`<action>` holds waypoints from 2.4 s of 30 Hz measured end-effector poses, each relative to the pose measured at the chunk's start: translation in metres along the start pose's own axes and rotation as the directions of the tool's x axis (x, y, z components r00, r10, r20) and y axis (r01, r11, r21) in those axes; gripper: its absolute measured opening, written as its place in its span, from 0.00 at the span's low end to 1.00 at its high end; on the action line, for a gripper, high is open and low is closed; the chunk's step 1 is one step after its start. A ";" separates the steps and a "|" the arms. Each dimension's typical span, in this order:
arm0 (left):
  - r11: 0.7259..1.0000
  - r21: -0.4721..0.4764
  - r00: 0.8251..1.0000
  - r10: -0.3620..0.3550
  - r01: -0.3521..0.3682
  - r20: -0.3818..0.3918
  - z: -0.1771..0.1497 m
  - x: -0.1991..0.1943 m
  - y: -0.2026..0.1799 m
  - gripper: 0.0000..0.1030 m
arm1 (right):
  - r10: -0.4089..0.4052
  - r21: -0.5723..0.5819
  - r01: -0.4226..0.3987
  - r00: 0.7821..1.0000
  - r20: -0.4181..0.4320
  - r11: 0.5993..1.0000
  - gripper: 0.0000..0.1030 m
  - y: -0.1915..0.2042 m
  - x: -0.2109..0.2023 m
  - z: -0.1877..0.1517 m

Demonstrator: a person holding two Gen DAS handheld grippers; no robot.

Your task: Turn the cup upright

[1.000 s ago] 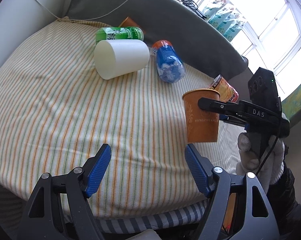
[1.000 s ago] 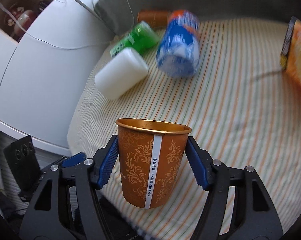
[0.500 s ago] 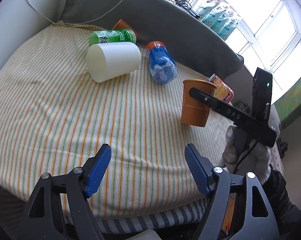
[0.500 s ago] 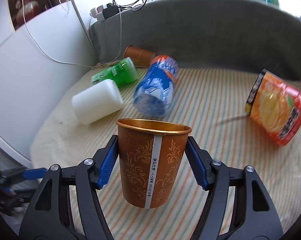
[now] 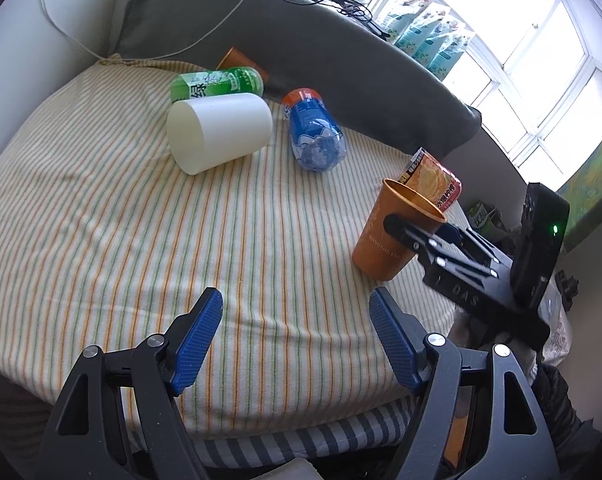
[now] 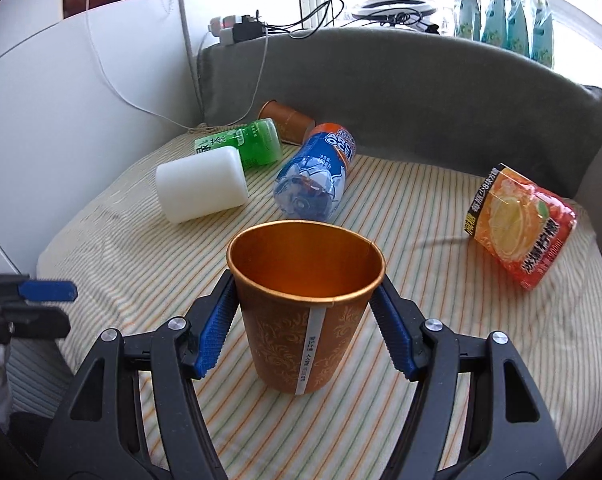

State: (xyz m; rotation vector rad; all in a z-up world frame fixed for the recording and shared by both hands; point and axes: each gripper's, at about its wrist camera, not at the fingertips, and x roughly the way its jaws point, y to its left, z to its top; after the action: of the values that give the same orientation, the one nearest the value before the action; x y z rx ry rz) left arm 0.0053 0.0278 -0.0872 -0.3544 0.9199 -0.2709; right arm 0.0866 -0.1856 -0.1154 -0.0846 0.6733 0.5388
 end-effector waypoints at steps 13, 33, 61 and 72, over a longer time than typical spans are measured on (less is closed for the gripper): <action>0.993 0.111 0.996 0.042 -0.050 0.074 -0.001 -0.009 -0.026 0.74 | 0.017 0.016 -0.017 1.000 0.013 1.000 0.79 0.003 -0.019 -0.018; 0.950 0.241 0.949 0.124 -0.197 0.290 0.007 -0.018 -0.064 0.74 | -0.033 0.120 0.022 0.995 0.093 0.993 0.82 -0.012 -0.083 -0.038; 0.921 0.237 0.830 0.139 -0.309 0.540 0.007 -0.045 -0.089 0.80 | -0.307 0.243 0.237 0.901 0.308 0.941 1.00 -0.026 -0.151 -0.024; 0.922 0.231 0.819 0.135 -0.310 0.558 0.009 -0.047 -0.087 0.84 | -0.363 0.261 0.287 0.875 0.320 0.922 1.00 -0.029 -0.150 -0.025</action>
State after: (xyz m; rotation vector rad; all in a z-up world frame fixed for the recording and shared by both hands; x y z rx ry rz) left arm -0.0215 -0.0318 -0.0123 -0.0112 0.3458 -0.0827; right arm -0.0110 -0.2835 -0.0454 0.0948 0.3355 0.1445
